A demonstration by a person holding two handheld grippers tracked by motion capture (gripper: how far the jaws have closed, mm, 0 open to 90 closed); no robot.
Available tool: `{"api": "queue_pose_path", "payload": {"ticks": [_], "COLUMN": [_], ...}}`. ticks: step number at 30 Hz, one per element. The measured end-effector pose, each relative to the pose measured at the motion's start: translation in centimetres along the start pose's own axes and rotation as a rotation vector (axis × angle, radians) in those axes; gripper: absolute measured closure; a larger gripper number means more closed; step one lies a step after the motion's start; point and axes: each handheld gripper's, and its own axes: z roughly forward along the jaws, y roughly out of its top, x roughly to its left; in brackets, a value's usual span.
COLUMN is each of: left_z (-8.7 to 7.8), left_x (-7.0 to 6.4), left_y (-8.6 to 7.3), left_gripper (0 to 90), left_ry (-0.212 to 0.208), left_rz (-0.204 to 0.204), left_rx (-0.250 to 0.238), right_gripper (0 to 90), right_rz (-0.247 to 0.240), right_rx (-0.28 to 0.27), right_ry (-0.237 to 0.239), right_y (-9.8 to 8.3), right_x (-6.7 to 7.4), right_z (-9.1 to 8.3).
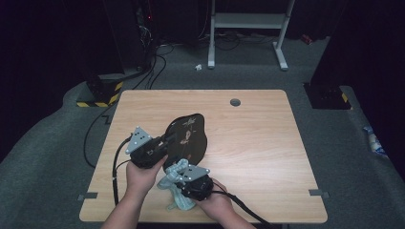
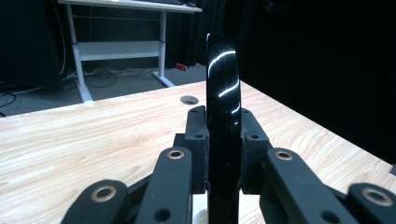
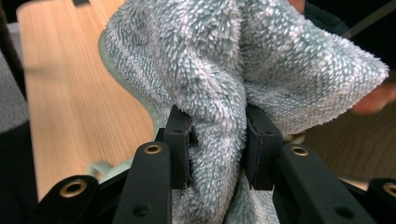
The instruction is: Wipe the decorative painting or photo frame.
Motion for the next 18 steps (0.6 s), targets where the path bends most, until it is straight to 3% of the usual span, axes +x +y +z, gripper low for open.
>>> {"api": "queue_pose_path", "payload": {"ticks": [4,8,12,18], "left_z": [0.0,0.0,0.0,0.0], "left_x": [0.0,-0.1,-0.1,0.0], "left_y": [0.0,0.0,0.0,0.1], "left_gripper": [78.1,78.2,78.2,78.1], "left_ry": [-0.001,-0.001,0.001,0.001], "left_rz": [0.000,0.004,0.005,-0.001], "left_rx": [0.003,0.003,0.003,0.006], "right_gripper": [66.1,66.0,65.9,65.8], "right_rz": [0.007,0.013,0.022,-0.009], "right_rx": [0.016,-0.009,-0.067,-0.123], "right_ry": [-0.002,-0.021,-0.047,-0.075], "right_y": [-0.3,0.4,2.1,4.9], "right_x": [-0.3,-0.8,-1.5,-1.5], "right_z": [0.1,-0.8,-2.3,-3.7]}}
